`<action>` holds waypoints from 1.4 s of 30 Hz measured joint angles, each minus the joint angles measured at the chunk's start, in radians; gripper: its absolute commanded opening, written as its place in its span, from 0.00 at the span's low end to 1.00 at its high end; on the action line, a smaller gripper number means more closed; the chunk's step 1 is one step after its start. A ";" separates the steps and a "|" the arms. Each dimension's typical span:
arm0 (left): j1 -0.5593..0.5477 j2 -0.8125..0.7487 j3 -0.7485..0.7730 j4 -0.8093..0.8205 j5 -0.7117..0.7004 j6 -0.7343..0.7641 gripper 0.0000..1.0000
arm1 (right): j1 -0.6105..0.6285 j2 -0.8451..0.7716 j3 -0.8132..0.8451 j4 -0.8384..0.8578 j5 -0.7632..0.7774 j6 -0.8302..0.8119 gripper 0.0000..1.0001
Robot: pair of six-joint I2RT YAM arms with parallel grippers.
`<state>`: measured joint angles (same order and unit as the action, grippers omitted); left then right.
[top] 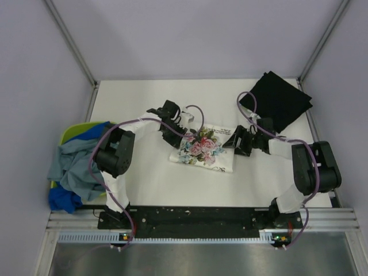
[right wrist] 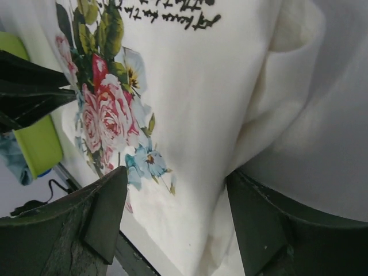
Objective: Fold and stack the t-shirts
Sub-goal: Put the neatly folded tshirt into the corner of the board with the right arm
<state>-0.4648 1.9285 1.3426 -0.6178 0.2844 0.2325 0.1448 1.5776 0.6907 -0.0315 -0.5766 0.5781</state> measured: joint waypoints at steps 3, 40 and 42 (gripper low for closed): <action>0.000 0.014 0.000 0.005 0.006 0.000 0.35 | -0.004 0.049 -0.011 0.115 -0.072 0.050 0.67; 0.156 -0.048 0.124 -0.012 -0.044 0.047 0.52 | 0.042 0.171 0.538 -0.295 0.197 -0.204 0.00; 0.156 -0.048 0.124 -0.016 -0.043 0.048 0.52 | 0.042 0.188 0.603 -0.335 0.234 -0.227 0.00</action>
<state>-0.3088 1.8801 1.4670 -0.6334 0.2413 0.2802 0.1867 1.7657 1.2942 -0.3660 -0.3424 0.3511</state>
